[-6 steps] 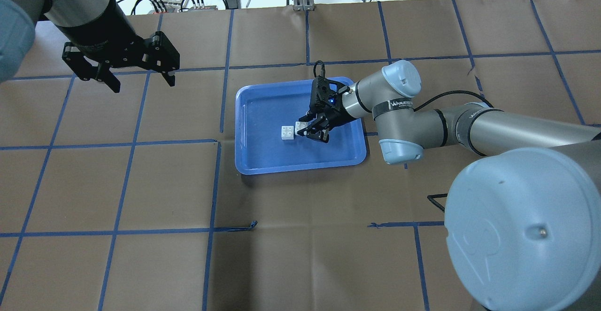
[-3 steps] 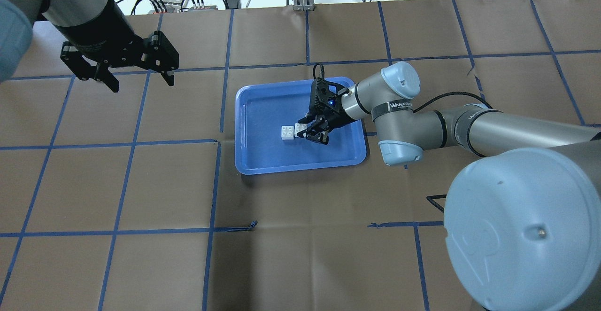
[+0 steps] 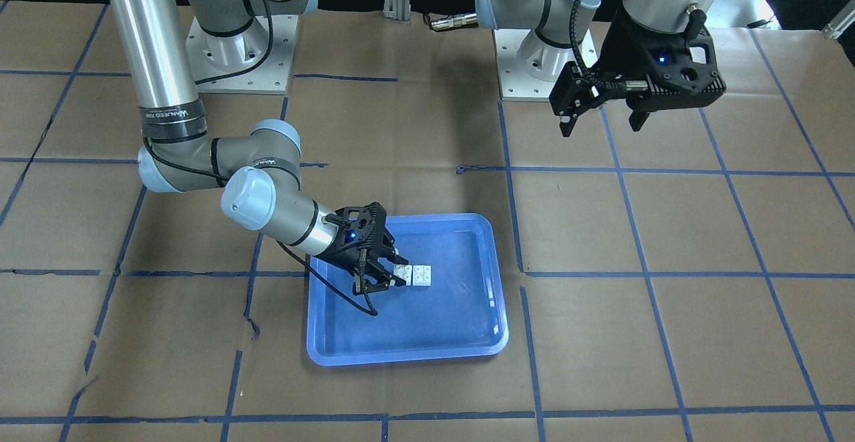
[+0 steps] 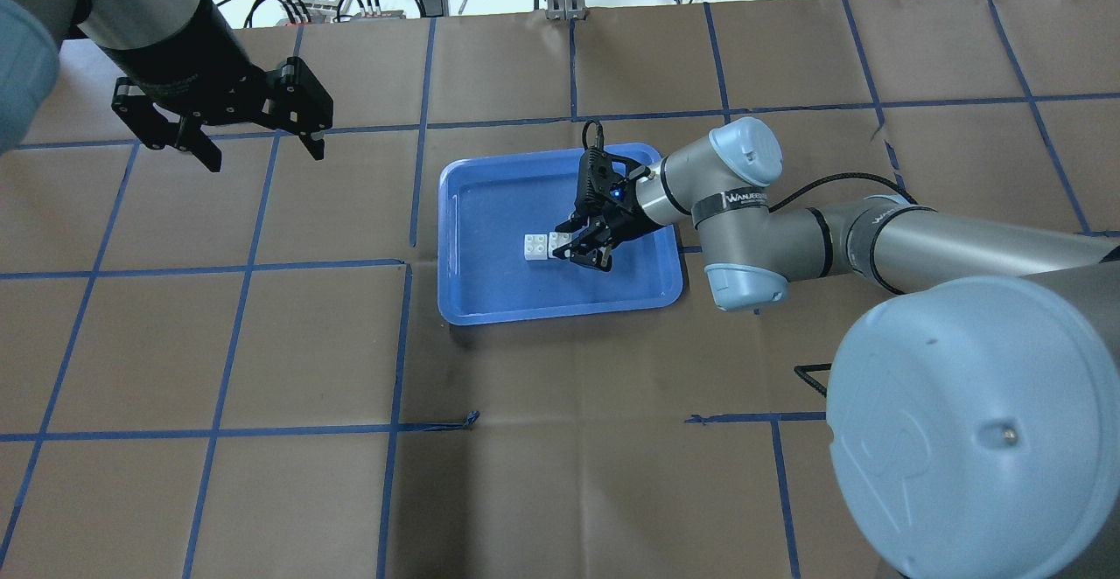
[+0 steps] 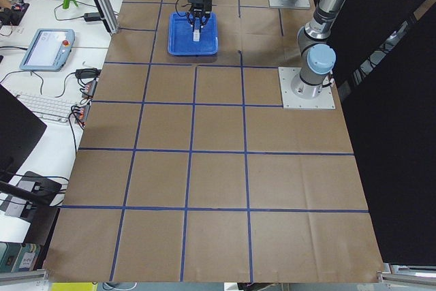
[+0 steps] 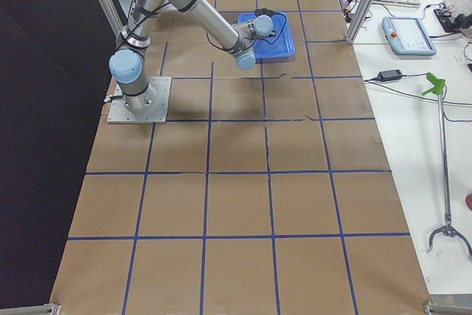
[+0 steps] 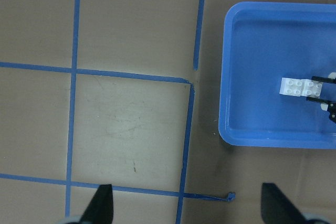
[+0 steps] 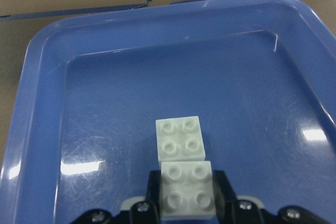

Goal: Assemble white blocks and place on blue tray

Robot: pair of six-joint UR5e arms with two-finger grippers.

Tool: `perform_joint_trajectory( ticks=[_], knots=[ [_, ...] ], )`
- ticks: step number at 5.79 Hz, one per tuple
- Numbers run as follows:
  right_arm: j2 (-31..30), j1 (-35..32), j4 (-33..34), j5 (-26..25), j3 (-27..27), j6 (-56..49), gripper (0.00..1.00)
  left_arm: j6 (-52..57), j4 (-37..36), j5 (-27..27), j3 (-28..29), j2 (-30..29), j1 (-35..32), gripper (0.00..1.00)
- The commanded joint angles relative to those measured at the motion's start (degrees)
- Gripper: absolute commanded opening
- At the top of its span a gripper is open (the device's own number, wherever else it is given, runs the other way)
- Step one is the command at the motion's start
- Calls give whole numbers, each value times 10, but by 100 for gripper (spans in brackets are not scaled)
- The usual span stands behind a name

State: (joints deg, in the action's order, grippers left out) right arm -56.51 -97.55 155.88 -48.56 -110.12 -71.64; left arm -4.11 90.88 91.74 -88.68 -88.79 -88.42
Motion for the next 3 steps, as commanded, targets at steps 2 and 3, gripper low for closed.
perform_joint_trajectory(
  ticks=[2,3],
  knots=[
    [0,-1,0,2,0,-2,35,1,0,0,-1,0,0,100],
    [0,-1,0,3,0,-2,37,1,0,1,-1,0,0,100]
  ],
)
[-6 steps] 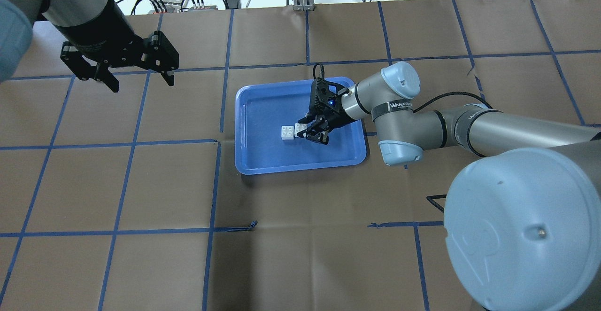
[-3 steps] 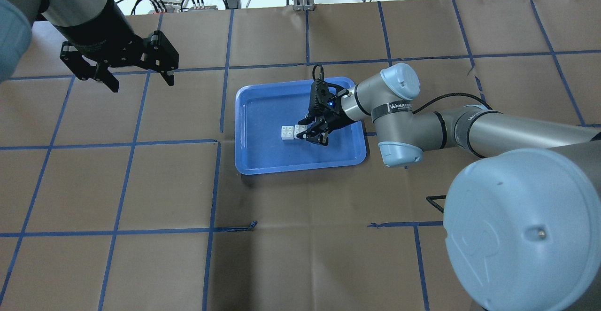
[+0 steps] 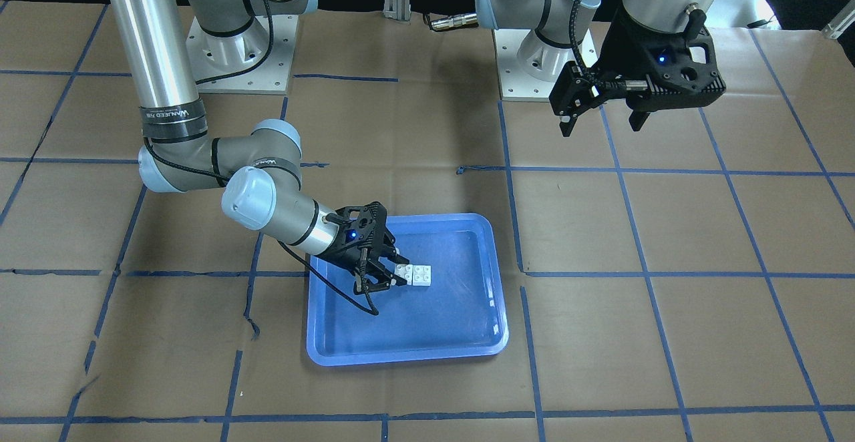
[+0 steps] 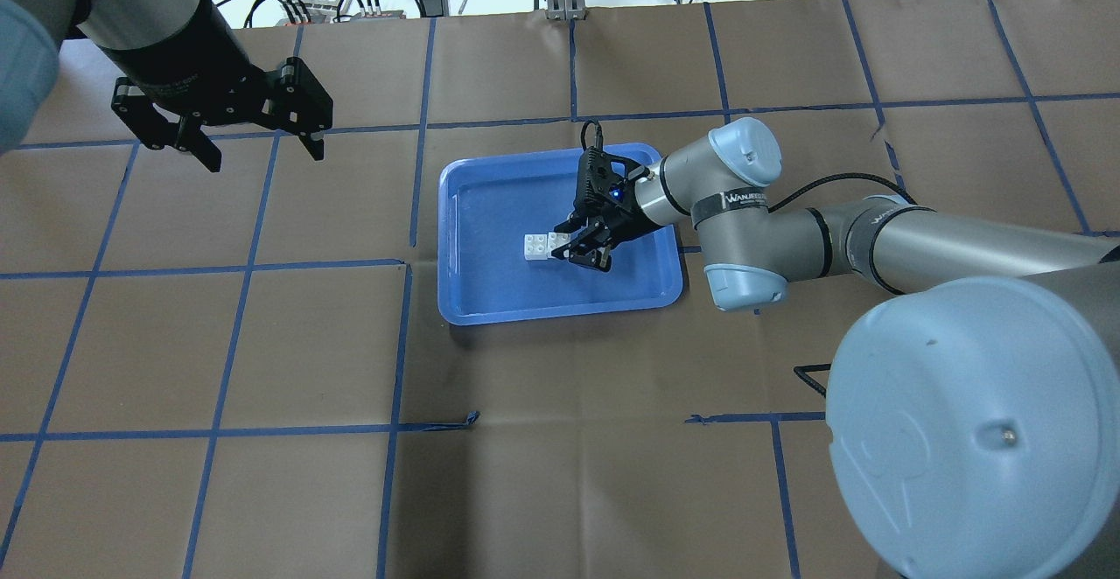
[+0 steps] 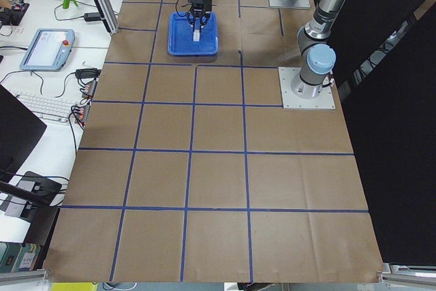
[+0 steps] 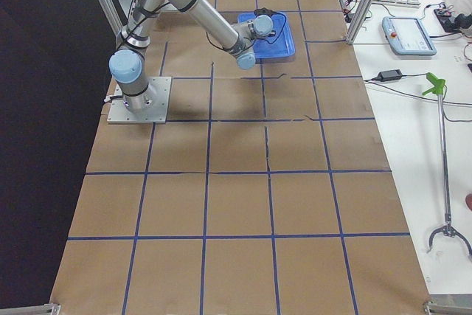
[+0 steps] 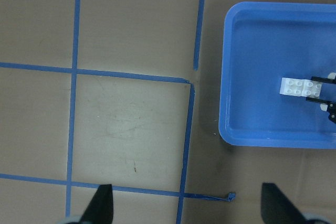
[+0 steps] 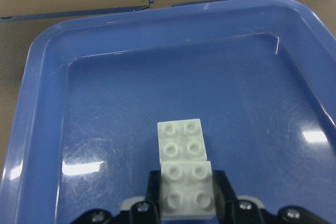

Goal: Assemble white blocks and place on blue tray

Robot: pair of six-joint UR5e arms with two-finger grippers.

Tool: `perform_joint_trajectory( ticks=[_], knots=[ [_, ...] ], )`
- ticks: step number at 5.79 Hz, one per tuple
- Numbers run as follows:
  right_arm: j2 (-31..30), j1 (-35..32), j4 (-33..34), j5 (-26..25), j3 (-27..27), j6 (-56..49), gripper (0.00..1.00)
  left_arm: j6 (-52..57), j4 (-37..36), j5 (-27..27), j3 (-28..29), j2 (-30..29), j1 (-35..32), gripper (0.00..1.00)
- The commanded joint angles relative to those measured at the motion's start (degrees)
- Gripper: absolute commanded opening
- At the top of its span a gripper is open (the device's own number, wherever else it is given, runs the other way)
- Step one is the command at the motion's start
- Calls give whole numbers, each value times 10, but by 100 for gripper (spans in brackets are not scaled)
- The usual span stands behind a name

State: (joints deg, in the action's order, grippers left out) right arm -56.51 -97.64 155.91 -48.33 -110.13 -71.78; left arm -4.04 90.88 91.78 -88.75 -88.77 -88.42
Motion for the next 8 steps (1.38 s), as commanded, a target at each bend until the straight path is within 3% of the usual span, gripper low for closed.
perform_joint_trajectory(
  ticks=[1,7,8],
  knots=[
    [0,0,0,2,0,0,41,0,0,0,0,0,0,100],
    [0,0,1,3,1,2,45,1,0,0,-1,1,0,100],
    [1,0,1,1,1,4,53,1,0,0,-2,1,0,100]
  ],
)
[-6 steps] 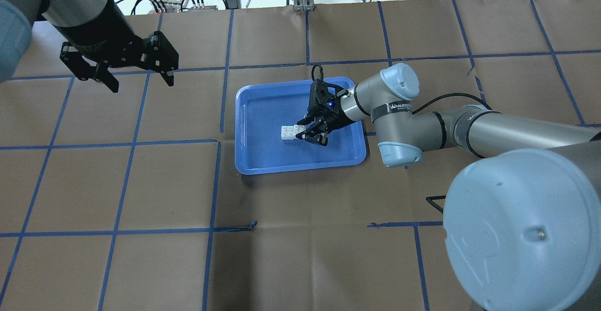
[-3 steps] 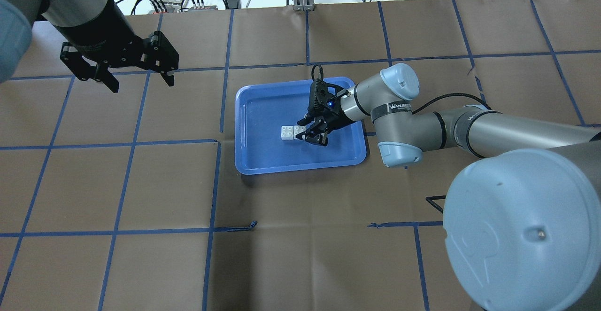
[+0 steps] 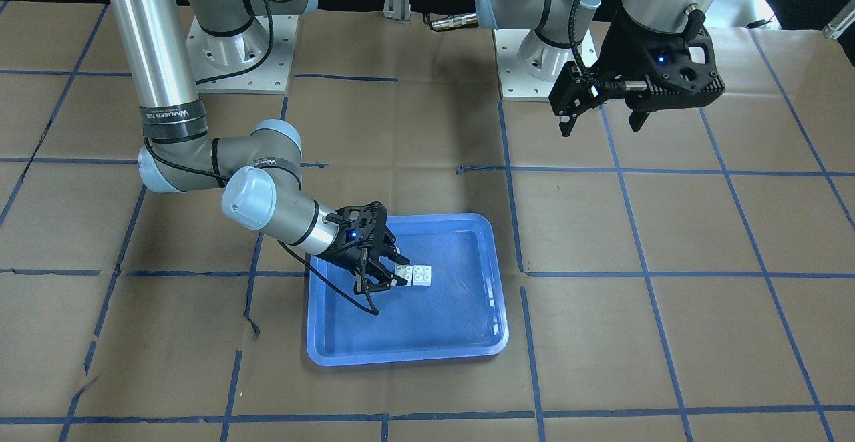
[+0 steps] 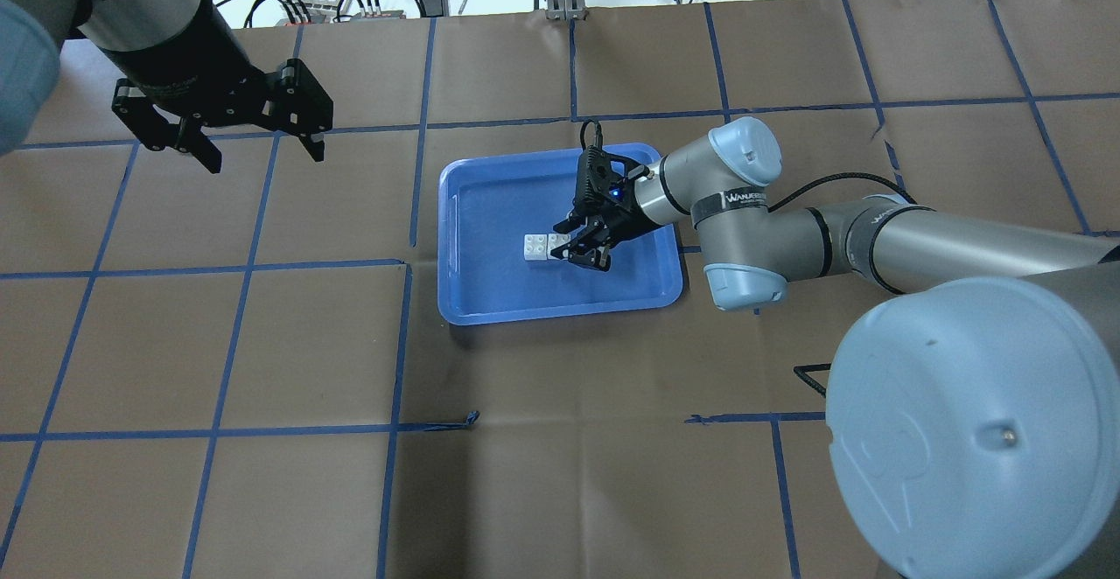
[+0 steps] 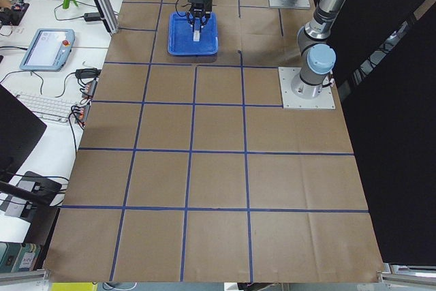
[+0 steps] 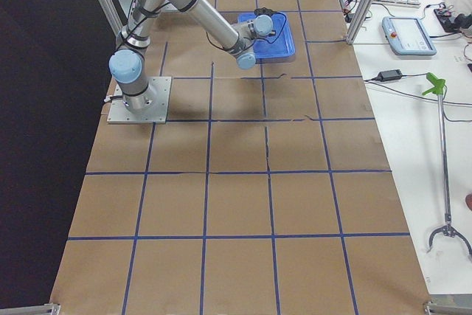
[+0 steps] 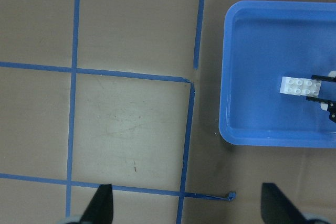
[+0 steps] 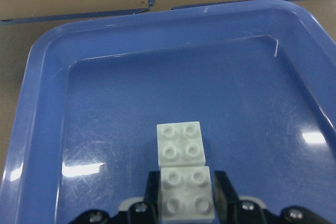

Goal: Assemble white blocks and place on blue tray

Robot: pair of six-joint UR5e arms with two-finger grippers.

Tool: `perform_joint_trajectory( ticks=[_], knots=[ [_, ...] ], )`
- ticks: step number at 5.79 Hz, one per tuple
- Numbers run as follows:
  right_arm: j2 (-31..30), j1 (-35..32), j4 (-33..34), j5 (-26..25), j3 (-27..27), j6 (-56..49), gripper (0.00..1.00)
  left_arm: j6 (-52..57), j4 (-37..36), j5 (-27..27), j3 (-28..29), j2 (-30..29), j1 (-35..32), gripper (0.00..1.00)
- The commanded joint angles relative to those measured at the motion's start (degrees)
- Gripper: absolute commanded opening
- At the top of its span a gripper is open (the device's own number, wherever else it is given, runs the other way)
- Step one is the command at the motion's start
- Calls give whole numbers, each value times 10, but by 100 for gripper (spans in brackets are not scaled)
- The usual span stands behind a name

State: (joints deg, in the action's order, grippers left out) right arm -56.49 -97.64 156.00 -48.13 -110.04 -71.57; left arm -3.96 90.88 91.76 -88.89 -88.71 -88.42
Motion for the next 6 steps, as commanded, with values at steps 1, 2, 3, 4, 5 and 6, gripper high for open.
perform_joint_trajectory(
  ticks=[1,2,3,4,5,6],
  knots=[
    [-2,1,0,-4,1,7,98,0,0,1,-1,0,0,100],
    [-17,10,-5,-17,6,24,100,0,0,1,-3,0,-1,100],
    [-40,17,-21,-63,7,60,100,0,0,1,-3,0,-1,100],
    [-82,33,-97,-106,9,90,100,0,0,1,-2,1,-1,100],
    [-128,51,-178,-157,9,105,100,0,0,1,-3,1,-1,100],
    [-158,65,-252,-192,19,155,100,1,0,1,-3,1,-1,100]
  ],
)
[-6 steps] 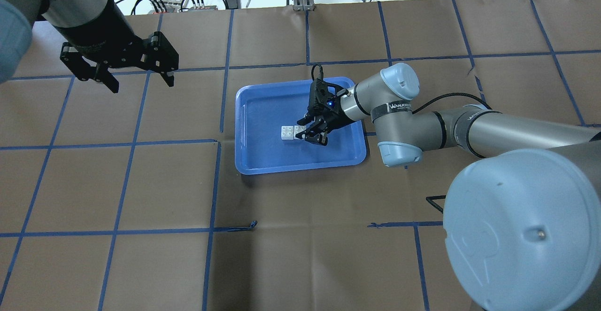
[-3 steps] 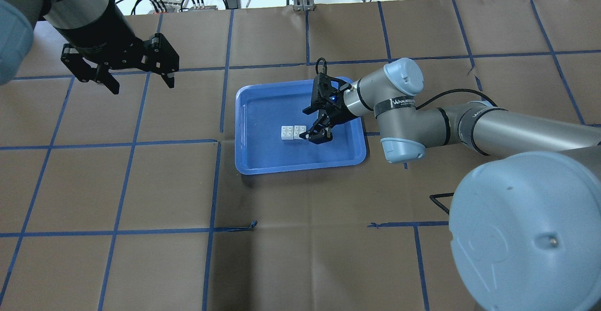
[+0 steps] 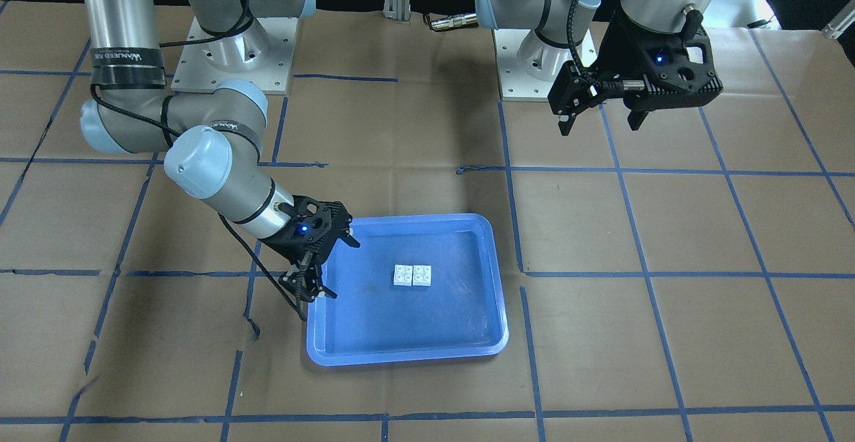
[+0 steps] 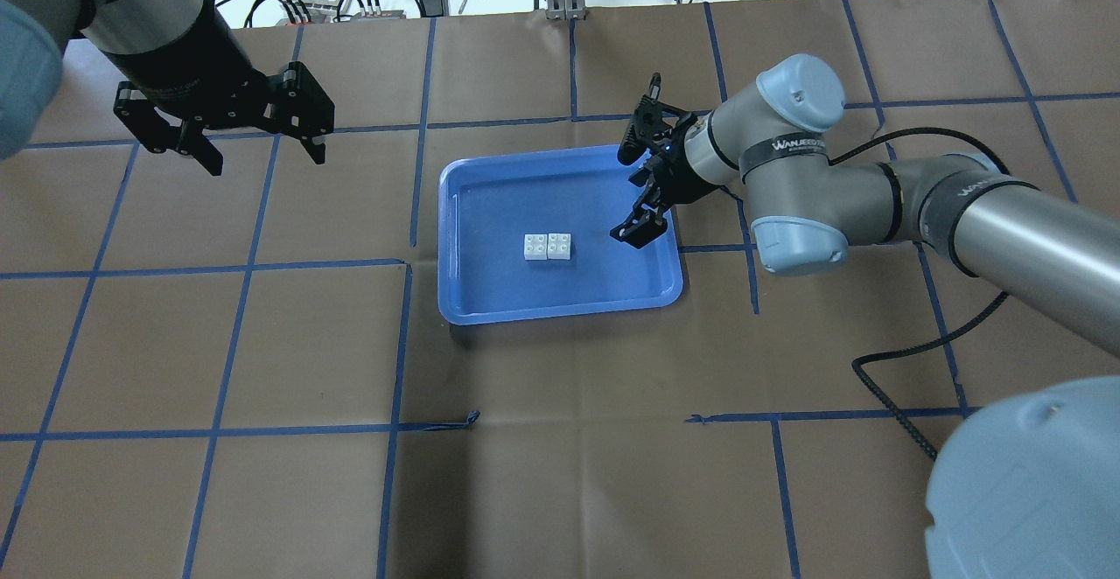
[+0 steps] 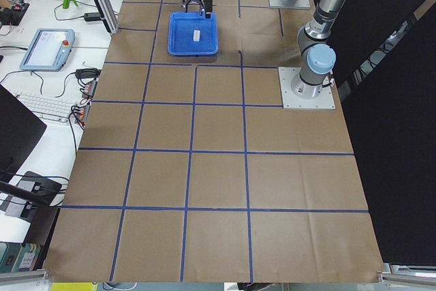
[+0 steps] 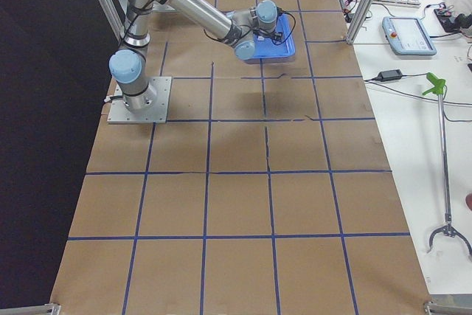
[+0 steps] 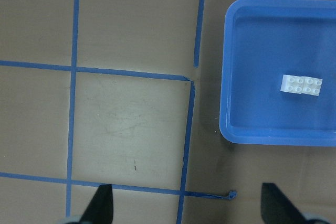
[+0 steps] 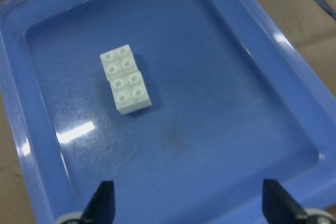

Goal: Assemble white blocks and place on blue tray

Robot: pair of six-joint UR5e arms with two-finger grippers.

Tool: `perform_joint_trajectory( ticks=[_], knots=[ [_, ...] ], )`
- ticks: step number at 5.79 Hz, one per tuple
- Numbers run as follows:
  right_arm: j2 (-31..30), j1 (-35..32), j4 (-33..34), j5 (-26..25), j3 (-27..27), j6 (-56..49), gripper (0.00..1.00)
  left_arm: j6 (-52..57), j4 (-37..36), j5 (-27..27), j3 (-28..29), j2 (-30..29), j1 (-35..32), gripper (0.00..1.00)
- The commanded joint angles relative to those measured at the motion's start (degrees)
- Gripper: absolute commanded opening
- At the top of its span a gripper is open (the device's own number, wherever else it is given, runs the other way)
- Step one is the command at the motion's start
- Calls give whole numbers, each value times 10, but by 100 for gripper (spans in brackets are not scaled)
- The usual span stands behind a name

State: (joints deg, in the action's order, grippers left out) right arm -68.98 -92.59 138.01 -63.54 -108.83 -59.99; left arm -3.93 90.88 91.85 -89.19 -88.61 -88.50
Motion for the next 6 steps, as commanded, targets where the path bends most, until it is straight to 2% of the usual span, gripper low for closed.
perform_joint_trajectory(
  ticks=[1,3,4,5,6],
  knots=[
    [-56,21,-133,-91,41,100,100,1,0,0,0,0,0,100],
    [-107,34,-349,-181,125,246,100,1,0,0,-3,2,0,100],
    [-126,49,-433,-223,162,333,100,1,0,0,-3,2,0,100],
    [-141,49,-465,-244,194,430,100,1,0,0,-3,2,0,100],
    [-169,39,-506,-239,216,565,100,1,0,0,-3,2,0,100]
  ],
)
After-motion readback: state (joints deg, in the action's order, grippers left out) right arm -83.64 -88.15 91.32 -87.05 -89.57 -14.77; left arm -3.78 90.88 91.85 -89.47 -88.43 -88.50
